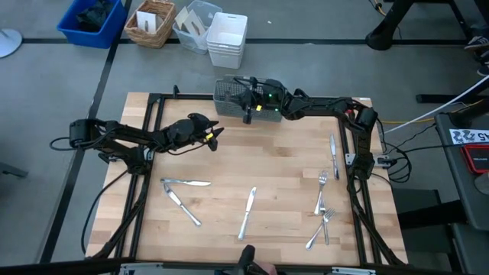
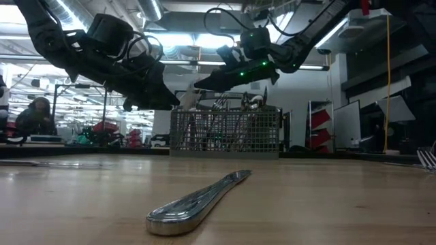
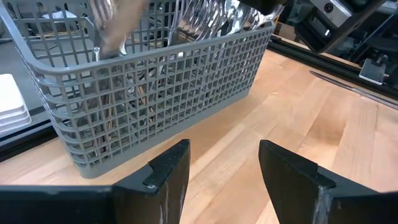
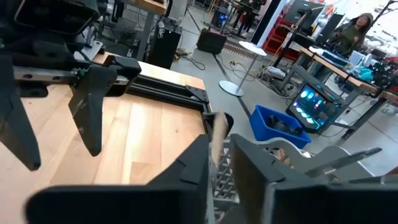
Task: Sort silverware
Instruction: Put the table knife into the gray silverware organizer
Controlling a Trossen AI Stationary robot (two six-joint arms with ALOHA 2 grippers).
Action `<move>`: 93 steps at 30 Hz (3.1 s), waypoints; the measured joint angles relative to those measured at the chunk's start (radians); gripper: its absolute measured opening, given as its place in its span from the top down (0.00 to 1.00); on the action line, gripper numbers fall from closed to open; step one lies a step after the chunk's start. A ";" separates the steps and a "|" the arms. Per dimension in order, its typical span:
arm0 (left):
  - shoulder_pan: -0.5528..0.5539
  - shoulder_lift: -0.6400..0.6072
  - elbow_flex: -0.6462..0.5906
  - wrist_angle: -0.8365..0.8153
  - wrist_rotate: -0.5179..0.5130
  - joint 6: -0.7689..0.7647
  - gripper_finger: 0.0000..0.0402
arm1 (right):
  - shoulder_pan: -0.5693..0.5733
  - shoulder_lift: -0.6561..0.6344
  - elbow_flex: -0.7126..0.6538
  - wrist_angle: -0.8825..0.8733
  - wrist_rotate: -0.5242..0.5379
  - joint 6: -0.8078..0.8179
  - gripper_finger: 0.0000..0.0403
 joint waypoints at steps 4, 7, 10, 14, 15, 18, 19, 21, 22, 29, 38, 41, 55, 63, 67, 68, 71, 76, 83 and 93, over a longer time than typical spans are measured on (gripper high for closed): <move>0.000 0.000 0.000 0.000 0.000 0.000 0.54 | 0.000 0.000 0.000 0.002 0.029 0.013 0.73; 0.000 0.000 0.000 0.005 0.011 0.000 0.54 | 0.000 -0.011 -0.001 0.006 0.073 0.015 0.69; 0.000 -0.007 0.000 0.008 0.063 0.000 0.54 | 0.001 -0.054 -0.001 -0.015 0.108 0.015 0.68; -0.001 -0.049 0.000 0.000 0.179 0.000 0.54 | 0.001 -0.130 -0.001 -0.094 0.111 0.016 0.68; -0.004 -0.062 0.000 0.000 0.209 0.000 0.54 | 0.001 -0.150 -0.001 -0.118 0.111 0.016 0.68; -0.024 -0.111 0.000 -0.007 0.294 0.014 0.54 | 0.001 -0.221 -0.001 -0.204 0.105 0.018 0.68; -0.033 -0.130 0.001 -0.018 0.323 0.026 0.54 | 0.001 -0.244 -0.001 -0.235 0.104 0.019 0.68; -0.057 -0.167 0.001 -0.063 0.371 0.027 0.54 | 0.001 -0.289 -0.001 -0.311 0.104 0.019 0.68; -0.070 -0.185 0.001 -0.095 0.389 0.025 0.54 | 0.002 -0.309 -0.001 -0.343 0.103 0.019 0.69; -0.193 -0.306 0.001 -0.314 0.415 0.015 0.54 | 0.032 -0.423 -0.001 -0.528 -0.009 0.120 0.69; -0.349 -0.381 0.001 -0.424 0.415 -0.012 0.54 | 0.164 -0.516 -0.001 -0.705 -0.053 0.143 0.69; -0.413 -0.381 0.014 -0.514 0.415 -0.012 0.54 | 0.230 -0.521 -0.001 -0.747 -0.054 0.163 0.69; -0.610 -0.376 0.131 -1.209 0.302 -0.235 0.54 | 0.531 -0.482 -0.001 -0.778 0.021 0.206 0.69; -0.656 -0.302 0.130 -1.384 0.228 -0.314 0.54 | 0.637 -0.411 -0.001 -0.725 0.133 0.206 0.69; -0.669 -0.243 0.130 -1.382 0.189 -0.267 0.54 | 0.663 -0.364 -0.001 -0.672 0.148 0.206 0.69; -0.672 -0.227 0.130 -1.381 0.183 -0.259 0.54 | 0.666 -0.353 -0.001 -0.664 0.148 0.206 0.69; -0.673 -0.181 0.130 -1.378 0.157 -0.240 0.54 | 0.677 -0.320 -0.001 -0.639 0.148 0.206 0.69; -0.673 -0.099 0.133 -1.360 0.129 -0.231 0.54 | 0.681 -0.276 -0.001 -0.602 0.150 0.244 0.69; -0.672 -0.047 0.137 -1.341 0.149 -0.250 0.57 | 0.681 -0.222 -0.001 -0.591 0.158 0.276 0.69; -0.672 -0.053 0.132 -1.313 0.172 -0.294 0.85 | 0.681 -0.149 -0.001 -0.595 0.159 0.276 0.69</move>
